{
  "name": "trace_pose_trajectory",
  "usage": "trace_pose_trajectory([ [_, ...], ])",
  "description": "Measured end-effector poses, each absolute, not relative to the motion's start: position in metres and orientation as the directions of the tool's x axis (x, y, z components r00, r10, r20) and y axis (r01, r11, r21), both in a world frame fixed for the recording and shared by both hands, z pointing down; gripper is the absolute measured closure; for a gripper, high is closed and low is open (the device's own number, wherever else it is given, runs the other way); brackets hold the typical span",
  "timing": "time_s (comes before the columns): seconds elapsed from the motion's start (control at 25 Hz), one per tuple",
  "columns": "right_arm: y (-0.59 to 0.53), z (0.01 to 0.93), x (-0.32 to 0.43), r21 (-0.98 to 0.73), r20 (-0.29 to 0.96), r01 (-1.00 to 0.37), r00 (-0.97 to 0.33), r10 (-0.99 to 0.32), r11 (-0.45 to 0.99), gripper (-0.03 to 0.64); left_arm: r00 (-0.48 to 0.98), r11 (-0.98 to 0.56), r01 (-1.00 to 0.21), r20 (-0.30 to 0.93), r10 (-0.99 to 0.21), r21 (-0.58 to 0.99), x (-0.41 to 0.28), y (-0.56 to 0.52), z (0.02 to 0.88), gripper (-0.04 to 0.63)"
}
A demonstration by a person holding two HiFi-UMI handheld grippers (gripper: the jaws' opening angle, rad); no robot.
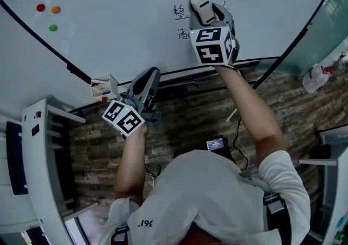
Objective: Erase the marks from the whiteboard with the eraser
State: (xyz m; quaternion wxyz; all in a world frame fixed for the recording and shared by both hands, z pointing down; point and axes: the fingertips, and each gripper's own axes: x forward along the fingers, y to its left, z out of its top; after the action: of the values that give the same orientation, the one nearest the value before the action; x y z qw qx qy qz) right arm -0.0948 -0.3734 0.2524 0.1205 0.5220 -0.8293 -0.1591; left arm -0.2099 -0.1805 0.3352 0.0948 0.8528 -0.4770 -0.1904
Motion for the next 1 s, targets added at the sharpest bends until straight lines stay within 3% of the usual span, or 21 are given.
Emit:
trace_pose_trajectory([
  [0.6,-0.333,0.291,-0.236,0.404,0.092,-0.728,-0.570,-0.817,0.553,0.367,0.374,-0.427,-0.823,-0.211,-0.903,0.374,-0.279,-0.142,0.353,0.588],
  [1.0,-0.347,0.300,-0.244,0.441,0.109,-0.734,-0.527,-0.843,0.516,0.367,0.370,-0.423,-0.826,-0.208,-0.906,0.373,-0.281,-0.146,0.354,0.588],
])
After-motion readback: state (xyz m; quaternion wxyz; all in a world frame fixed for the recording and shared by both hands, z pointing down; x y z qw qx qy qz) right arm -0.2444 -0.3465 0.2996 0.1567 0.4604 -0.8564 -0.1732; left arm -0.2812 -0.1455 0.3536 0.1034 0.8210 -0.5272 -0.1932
